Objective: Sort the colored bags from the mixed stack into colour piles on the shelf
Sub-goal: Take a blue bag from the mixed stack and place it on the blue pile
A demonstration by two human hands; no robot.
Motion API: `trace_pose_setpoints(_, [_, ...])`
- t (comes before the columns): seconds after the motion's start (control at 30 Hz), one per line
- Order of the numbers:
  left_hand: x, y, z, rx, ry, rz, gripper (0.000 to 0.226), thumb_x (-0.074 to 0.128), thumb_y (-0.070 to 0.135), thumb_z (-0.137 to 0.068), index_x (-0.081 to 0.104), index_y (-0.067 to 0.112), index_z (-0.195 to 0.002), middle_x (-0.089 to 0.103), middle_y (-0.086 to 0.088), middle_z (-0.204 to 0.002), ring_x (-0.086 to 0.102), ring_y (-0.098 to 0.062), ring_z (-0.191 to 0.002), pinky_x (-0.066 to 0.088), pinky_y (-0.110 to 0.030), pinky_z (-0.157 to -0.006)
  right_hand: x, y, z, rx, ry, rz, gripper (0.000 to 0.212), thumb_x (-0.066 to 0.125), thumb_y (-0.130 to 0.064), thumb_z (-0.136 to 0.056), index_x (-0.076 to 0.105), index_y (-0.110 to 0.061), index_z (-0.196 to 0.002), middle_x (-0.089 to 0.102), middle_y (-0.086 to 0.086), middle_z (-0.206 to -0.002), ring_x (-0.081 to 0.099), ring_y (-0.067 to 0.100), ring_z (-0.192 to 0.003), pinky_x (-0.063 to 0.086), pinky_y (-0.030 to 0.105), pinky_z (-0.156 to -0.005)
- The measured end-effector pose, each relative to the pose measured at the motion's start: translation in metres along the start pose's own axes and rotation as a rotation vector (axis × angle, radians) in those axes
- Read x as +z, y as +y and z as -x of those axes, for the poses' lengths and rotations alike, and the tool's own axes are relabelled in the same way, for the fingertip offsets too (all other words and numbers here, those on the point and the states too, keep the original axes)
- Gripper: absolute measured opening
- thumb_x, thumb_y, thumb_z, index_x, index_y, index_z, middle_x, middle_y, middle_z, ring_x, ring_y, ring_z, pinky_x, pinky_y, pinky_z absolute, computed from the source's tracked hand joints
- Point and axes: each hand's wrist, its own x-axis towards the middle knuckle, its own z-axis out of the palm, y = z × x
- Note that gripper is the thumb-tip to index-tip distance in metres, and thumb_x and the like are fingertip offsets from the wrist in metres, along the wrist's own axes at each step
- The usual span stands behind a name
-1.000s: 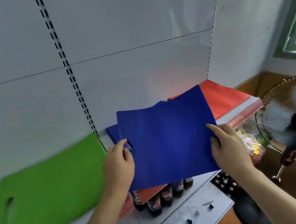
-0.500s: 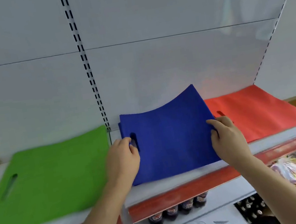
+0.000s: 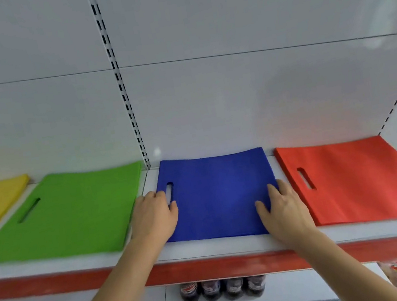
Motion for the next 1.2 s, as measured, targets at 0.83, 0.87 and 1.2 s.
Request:
trace_pose_setpoints(0.83, [-0.067,-0.077,0.077,-0.168,0.179,-0.108,0.071,0.035,0.060,-0.103,0.040,0.015,-0.158,0.030,-0.015,-0.168,0.022,-0.034,-0.157,0.019,-0.056,-0.127,-0.004,-0.125,0.030,-0.358,0.075,0.140,0.075,0.024,-0.066,-0.105,0.032,-0.020,-0.164,0.009,0.012,-0.176,0.000,0.031,-0.163,0.018,0.049,-0.131])
trace_pose_setpoints(0.87, [-0.073,-0.091,0.084,-0.180,0.194,-0.104,0.072,0.035,0.060,-0.103,0.041,0.014,-0.158,0.030,-0.016,-0.168,0.022,-0.035,-0.157,0.019,-0.057,-0.127,-0.003,-0.141,0.035,-0.389,0.089,0.135,0.074,0.026,-0.065,-0.105,0.034,-0.019,-0.163,0.011,0.013,-0.175,0.002,0.032,-0.163,0.019,0.049,-0.130])
trace_pose_setpoints(1.2, [-0.125,-0.270,0.173,-0.318,0.225,-0.108,0.076,0.043,0.064,-0.099,0.044,0.015,-0.157,0.030,-0.013,-0.168,0.018,-0.033,-0.158,0.017,-0.058,-0.126,0.054,-0.338,0.126,-0.606,0.091,0.028,0.081,0.021,-0.069,-0.102,0.042,-0.017,-0.159,0.025,0.017,-0.171,0.016,0.037,-0.160,0.024,0.054,-0.128])
